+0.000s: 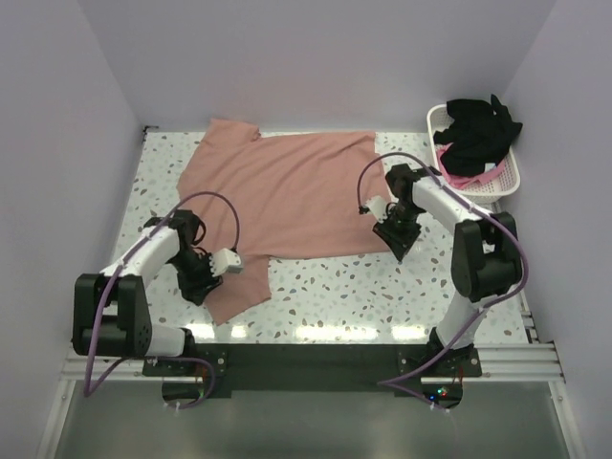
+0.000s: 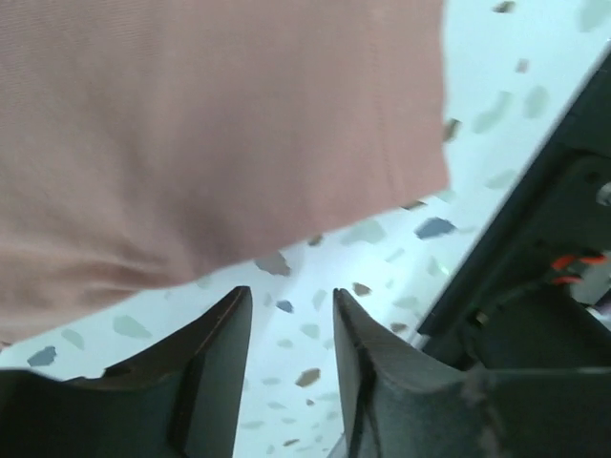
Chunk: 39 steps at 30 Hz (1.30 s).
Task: Fold and stack the t-shirts
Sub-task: Flatten the tshirt out
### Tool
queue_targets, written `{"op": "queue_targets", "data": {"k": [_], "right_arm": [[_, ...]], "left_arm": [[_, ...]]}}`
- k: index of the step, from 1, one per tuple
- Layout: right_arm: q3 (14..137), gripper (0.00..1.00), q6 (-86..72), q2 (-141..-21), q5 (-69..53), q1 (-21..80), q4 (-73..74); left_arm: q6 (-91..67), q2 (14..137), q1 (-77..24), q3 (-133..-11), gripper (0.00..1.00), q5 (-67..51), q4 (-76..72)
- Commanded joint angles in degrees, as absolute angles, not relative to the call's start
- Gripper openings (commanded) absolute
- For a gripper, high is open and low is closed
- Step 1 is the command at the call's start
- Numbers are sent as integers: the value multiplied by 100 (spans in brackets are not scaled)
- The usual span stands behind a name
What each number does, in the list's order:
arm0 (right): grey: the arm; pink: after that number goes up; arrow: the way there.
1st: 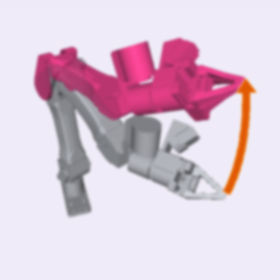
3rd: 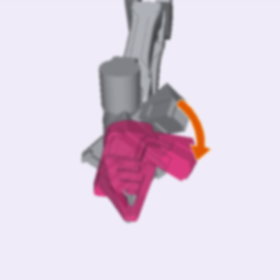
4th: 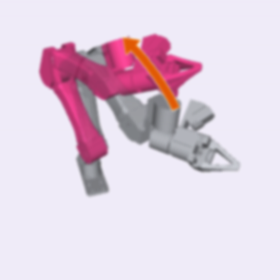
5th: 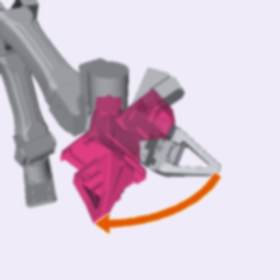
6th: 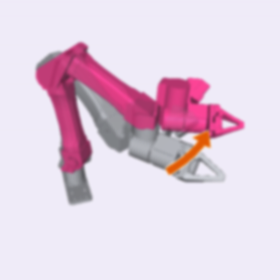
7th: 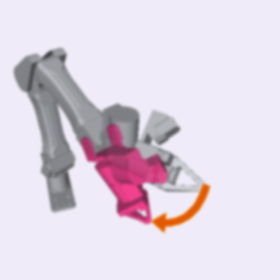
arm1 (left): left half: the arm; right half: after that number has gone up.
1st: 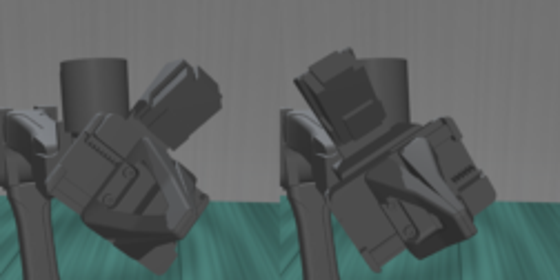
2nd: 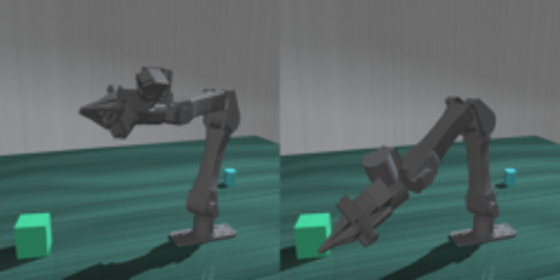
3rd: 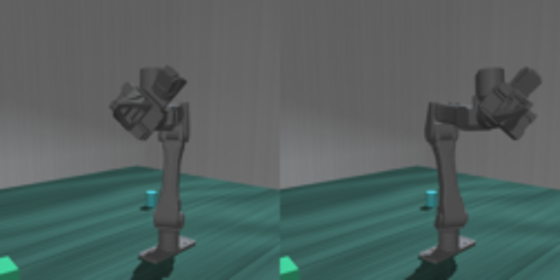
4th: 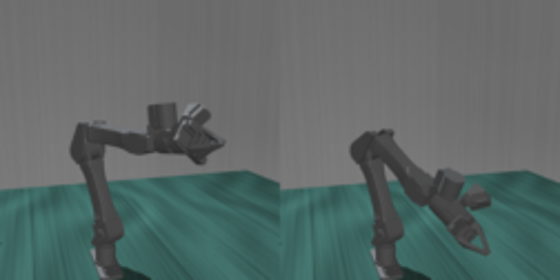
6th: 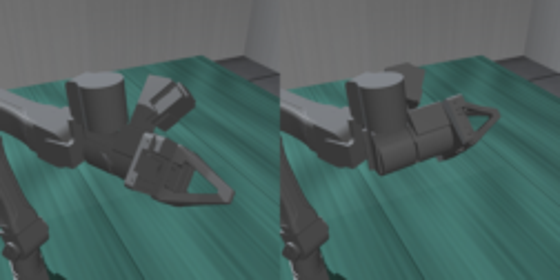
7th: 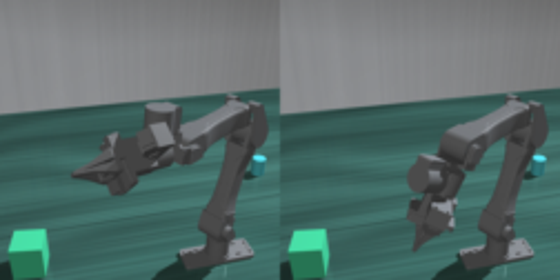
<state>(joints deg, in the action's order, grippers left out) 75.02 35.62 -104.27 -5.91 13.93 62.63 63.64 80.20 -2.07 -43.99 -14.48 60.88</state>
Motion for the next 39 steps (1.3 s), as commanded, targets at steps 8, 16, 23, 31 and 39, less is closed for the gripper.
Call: {"op": "queue_targets", "data": {"k": [8, 16, 23, 31, 39], "right_arm": [[9016, 34, 3077, -11143, -1064, 1415, 6259], [8843, 32, 2962, -11891, -335, 1432, 5573], [7492, 27, 3304, -11393, -9, 1459, 5704], [6318, 30, 3893, -10143, -1026, 1758, 7195], [7988, 34, 3175, -10686, -1196, 1679, 7067]], "left_arm": [[5126, 9253, -97, -6625, 52, -2479, 5565], [4544, 10124, -53, -6540, 52, -1601, 4440], [4842, 9889, -53, -5645, 52, -1222, 4421], [5475, 8844, -79, -4457, 50, -1485, 5518], [5109, 8946, -44, -5948, 55, -2565, 6074]]}}
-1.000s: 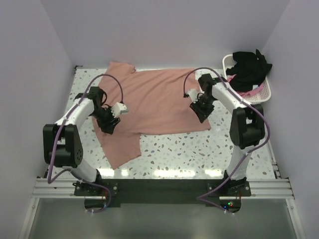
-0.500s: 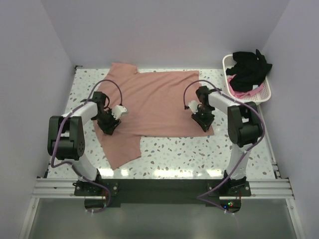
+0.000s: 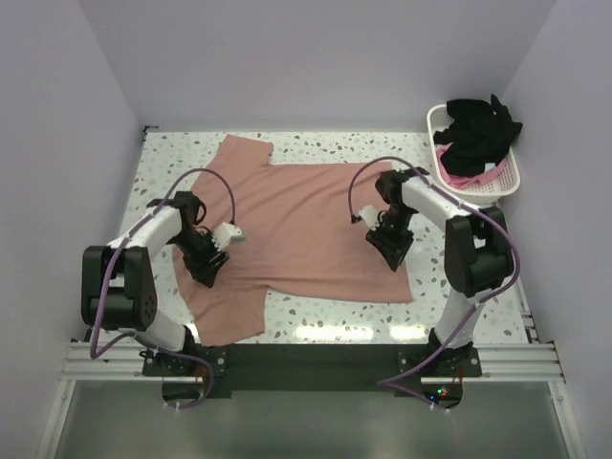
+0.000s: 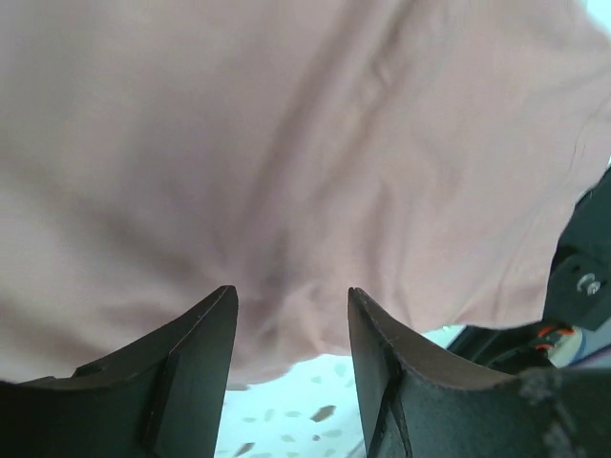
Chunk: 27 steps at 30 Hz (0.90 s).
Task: Fold and stack the t-shirts
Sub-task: Flatten the tshirt out, then fold the tshirt
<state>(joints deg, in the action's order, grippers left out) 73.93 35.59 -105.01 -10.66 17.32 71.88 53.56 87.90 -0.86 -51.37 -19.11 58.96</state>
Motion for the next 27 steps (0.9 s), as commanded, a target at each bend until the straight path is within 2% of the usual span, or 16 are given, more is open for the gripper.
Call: {"op": "queue_targets", "data": {"k": [1, 5, 9, 13, 18, 22, 27], "right_arm": [[8363, 34, 3103, -10783, -1117, 1644, 6927], [9560, 37, 2629, -11415, -958, 1319, 6619], [10956, 39, 1918, -11952, -800, 862, 6058], [11669, 43, 1389, -12409, -405, 616, 5204], [12093, 42, 1222, -13033, -176, 466, 4196], [12382, 43, 1081, -13489, -562, 387, 3666], [13147, 47, 1098, -14114, -1019, 387, 3753]], "left_arm": [[4985, 9043, -9, -6403, 55, -2697, 6038], [4317, 9527, 280, -7328, 58, -3172, 5512], [3140, 9957, 474, -8285, 60, -3208, 4258], [2094, 10720, 492, -9084, 63, -2971, 3166], [1152, 11653, 510, -10210, 64, -2435, 2277], [949, 12504, 519, -10801, 64, -2268, 1873], [835, 13200, 527, -11521, 64, -2197, 1574]]}}
